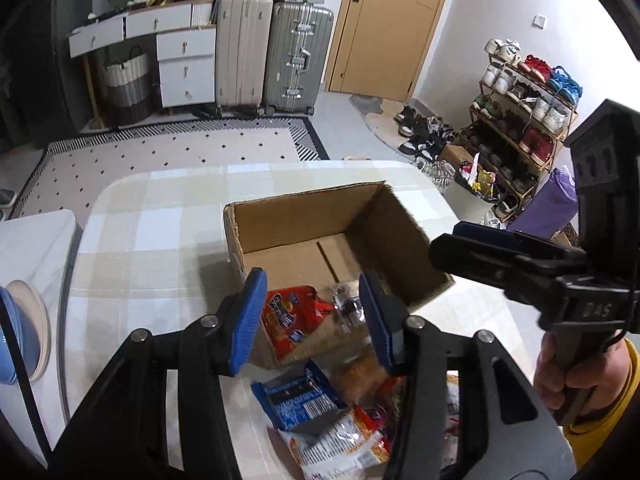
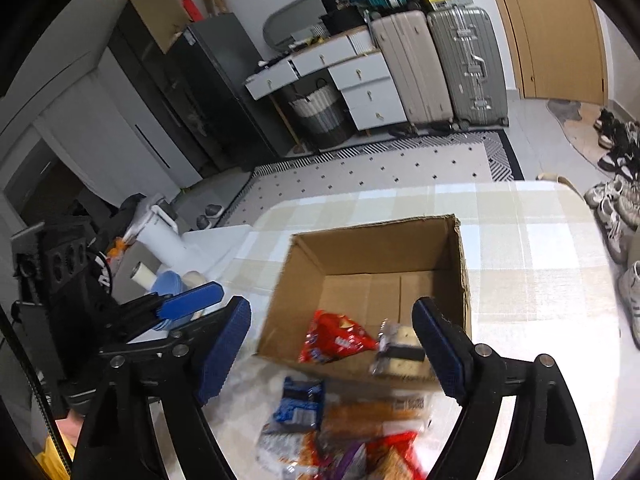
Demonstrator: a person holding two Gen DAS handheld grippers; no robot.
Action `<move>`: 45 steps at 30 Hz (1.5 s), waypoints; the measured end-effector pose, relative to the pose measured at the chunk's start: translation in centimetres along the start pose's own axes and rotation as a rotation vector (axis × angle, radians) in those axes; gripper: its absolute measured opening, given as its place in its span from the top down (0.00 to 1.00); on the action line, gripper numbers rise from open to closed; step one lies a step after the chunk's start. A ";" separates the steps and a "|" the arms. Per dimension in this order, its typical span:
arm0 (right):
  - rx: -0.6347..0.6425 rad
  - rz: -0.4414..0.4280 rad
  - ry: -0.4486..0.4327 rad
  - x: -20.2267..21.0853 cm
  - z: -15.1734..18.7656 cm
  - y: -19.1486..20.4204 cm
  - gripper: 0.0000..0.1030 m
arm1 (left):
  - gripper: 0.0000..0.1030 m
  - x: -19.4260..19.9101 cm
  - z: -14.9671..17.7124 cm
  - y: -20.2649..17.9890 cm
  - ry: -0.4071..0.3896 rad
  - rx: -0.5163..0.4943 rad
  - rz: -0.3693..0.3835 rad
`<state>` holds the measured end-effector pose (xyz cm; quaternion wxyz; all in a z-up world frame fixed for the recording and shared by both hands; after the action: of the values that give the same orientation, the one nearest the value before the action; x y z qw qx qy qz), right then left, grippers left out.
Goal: Organize snacks
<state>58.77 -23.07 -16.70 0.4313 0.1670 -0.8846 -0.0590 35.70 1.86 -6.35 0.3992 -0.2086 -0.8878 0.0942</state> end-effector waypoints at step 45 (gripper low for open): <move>0.260 0.108 -0.504 21.4 21.1 6.8 0.01 | 0.01 26.2 21.7 -14.2 -0.352 -0.111 -0.120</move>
<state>28.36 -24.96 -12.23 0.1755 0.1536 -0.9717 0.0386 -0.31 0.79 1.57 0.2306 -0.1573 -0.9586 0.0562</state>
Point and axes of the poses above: each gripper's, at about its wrist camera, not at the fingertips, and x roughly against the way its jaws point, y to its left, z to its underside, the point moved 10 cm from there along -x, roughly the way its jaws point, and after that the axes turned 12 degrees about z, right-handed, at the moved point
